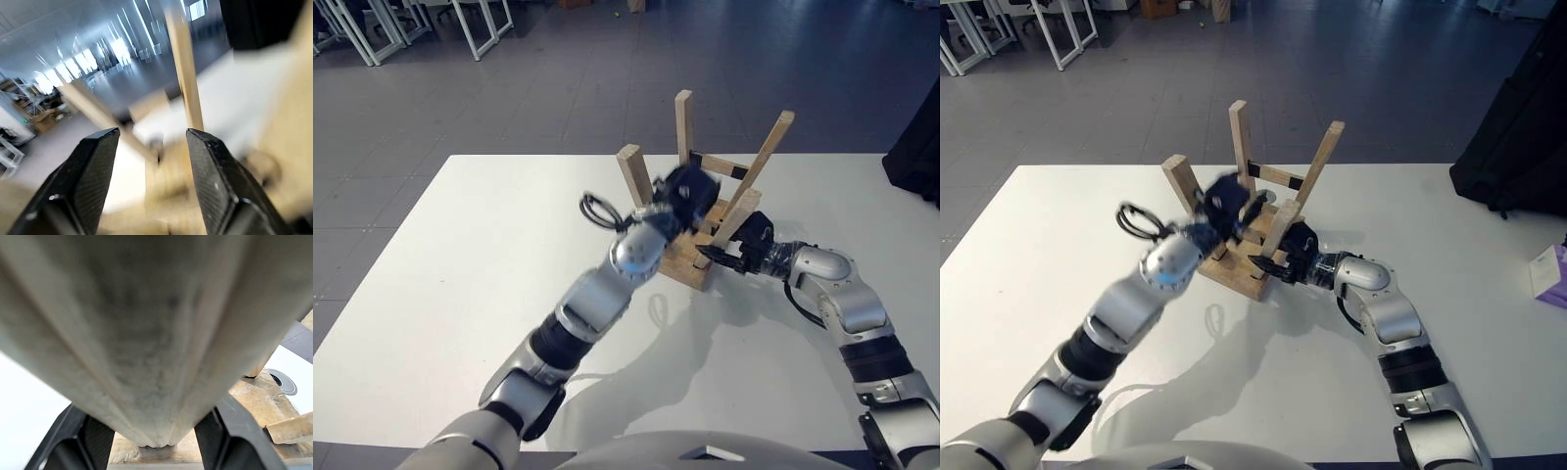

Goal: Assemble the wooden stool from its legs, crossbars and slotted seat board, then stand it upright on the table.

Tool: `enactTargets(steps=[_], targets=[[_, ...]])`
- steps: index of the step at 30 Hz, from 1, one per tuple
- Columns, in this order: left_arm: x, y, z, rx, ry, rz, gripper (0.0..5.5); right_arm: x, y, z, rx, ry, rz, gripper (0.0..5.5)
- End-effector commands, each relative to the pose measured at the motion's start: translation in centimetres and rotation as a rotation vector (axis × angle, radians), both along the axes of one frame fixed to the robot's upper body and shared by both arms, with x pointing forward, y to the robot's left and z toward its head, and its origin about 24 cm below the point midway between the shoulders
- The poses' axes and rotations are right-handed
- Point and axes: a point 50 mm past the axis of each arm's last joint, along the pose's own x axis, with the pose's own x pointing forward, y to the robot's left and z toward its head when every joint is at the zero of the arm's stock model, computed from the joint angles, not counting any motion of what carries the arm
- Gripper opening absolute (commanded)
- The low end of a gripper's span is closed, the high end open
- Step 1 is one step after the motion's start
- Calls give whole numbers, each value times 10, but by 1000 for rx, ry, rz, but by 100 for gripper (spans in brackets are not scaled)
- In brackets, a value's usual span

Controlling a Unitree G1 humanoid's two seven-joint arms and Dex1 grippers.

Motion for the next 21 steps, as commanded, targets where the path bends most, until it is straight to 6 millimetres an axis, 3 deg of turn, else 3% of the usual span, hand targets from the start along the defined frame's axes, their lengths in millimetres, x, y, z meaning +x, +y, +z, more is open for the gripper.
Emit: enactTargets(steps=[1, 4, 6, 8, 10, 12, 15, 18, 21], targets=[[-10, -1, -29, 110, 41, -18, 252, -8, -3, -25, -57, 149, 3, 203], [-10, -2, -27, 44, 56, -10, 252, -10, -1, -31, -93, 164, 0, 203], [-13, -2, -11, -91, 64, -25, 252, -20, -10, -57, -231, 286, -20, 203], [-14, 2, 15, -238, 43, -23, 252, -45, -28, -94, -387, 462, -12, 203], [-8, 19, 40, -362, 14, 42, 252, -75, -45, -126, -487, 609, -2, 203], [0, 39, 61, -420, -28, 114, 252, -95, -53, -144, -524, 684, -4, 203], [12, 62, 90, -482, -87, 175, 252, -98, -55, -147, -483, 709, -39, 203], [27, 76, 130, -556, -177, 174, 252, -88, -50, -133, -396, 682, -26, 203], [52, 87, 153, -664, -135, 148, 252, -82, -46, -123, -376, 639, 42, 203]])
